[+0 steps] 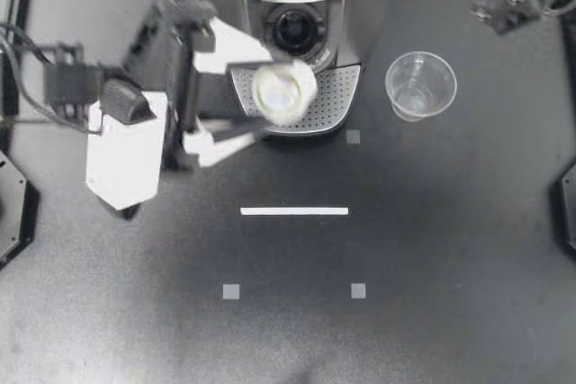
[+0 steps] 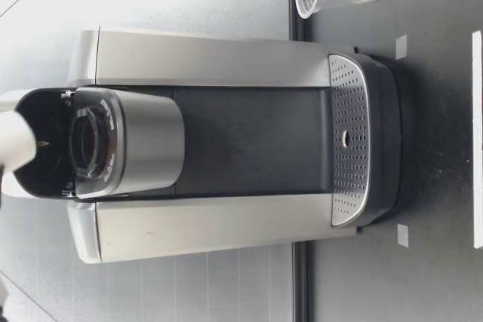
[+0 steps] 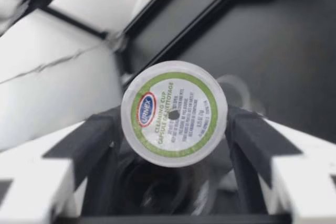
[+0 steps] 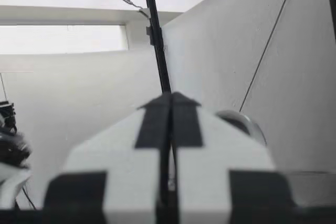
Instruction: Place the coffee capsule inside the capsule container, then place the cup onto the center of the cup tray, then push the 'Hot Water' and 'Travel Mug' buttons.
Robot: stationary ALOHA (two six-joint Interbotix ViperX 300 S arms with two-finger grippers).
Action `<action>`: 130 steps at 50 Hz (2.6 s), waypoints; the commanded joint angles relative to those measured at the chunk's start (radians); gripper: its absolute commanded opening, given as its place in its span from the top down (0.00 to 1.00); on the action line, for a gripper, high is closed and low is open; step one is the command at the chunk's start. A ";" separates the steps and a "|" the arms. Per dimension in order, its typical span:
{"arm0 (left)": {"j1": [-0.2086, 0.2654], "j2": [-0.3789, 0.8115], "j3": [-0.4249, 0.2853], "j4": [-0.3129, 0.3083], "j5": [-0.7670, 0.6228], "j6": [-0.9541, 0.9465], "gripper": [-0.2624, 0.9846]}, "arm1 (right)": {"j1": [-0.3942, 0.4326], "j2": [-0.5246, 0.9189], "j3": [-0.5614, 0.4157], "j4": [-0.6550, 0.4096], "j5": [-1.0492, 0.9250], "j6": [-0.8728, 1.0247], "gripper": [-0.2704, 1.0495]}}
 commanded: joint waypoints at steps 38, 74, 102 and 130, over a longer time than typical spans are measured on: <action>0.023 0.135 -0.152 0.250 0.230 -0.120 0.45 | 0.005 -0.087 0.031 0.002 0.014 -0.002 0.71; 0.023 0.147 -0.149 0.281 0.265 -0.155 0.43 | 0.003 -0.092 0.037 0.002 0.014 0.000 0.71; 0.005 0.106 -0.144 0.396 0.253 -0.293 0.18 | 0.003 -0.092 0.051 -0.002 0.015 0.002 0.71; -0.028 -0.023 0.080 0.396 -0.009 -0.653 0.19 | -0.109 0.012 -0.160 0.035 0.479 0.002 0.72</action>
